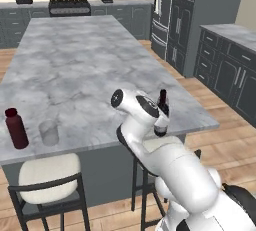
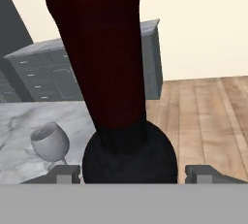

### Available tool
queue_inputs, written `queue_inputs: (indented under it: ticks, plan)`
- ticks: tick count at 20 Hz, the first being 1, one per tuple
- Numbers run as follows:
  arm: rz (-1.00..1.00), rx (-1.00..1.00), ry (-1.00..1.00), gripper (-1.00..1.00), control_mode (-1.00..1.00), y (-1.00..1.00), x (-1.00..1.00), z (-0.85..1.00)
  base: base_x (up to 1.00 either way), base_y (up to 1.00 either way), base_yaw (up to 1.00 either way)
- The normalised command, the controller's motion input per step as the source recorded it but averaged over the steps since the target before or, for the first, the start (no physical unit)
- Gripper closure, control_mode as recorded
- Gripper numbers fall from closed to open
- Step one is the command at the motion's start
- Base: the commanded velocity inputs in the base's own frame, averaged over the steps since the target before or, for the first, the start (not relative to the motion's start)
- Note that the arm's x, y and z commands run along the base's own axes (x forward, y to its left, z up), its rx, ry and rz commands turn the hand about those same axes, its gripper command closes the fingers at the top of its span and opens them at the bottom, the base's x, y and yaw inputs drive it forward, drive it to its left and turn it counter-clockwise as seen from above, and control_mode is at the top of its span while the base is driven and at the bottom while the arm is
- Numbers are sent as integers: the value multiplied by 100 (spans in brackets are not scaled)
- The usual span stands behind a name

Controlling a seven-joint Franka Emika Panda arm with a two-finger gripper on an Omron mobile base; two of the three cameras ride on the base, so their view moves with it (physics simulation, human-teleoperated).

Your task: There is a wine glass and glass cup on the dining counter. Place the wine bottle next to the wine glass and the juice bottle next to the glass cup.

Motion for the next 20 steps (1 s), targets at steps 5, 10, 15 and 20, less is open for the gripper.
queue_inputs:
  ticks: [5,10,15,20]
  plan:
    - [11,0,3,100,-100,0,44,0,0,0,0]
    - [19,1,1,100,-100,-3,32,-4,0,0,0]
    - [16,1,0,100,-100,-9,28,-11,0,0,0]
    - [14,2,2,100,-100,-6,24,-19,0,0,0]
